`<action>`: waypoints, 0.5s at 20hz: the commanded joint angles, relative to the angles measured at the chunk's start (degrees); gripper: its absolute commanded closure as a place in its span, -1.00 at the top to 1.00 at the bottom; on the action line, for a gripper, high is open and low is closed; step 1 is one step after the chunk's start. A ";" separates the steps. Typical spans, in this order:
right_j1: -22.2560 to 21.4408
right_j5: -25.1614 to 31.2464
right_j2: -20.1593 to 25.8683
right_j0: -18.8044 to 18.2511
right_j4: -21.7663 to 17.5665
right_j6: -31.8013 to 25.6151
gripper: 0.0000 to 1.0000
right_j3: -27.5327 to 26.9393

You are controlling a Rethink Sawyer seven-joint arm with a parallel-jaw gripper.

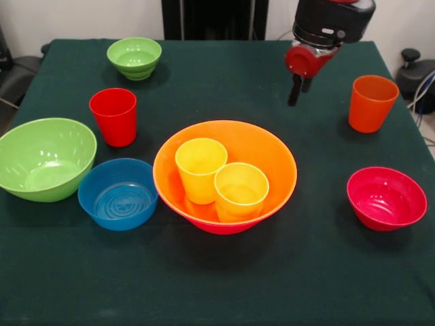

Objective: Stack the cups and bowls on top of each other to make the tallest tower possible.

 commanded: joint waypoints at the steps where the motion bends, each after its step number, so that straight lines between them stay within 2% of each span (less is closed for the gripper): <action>1: 0.11 -0.38 5.91 0.94 -5.53 -5.04 1.00 1.57; 10: -3.58 0.47 6.06 -0.10 -6.63 -4.02 1.00 4.09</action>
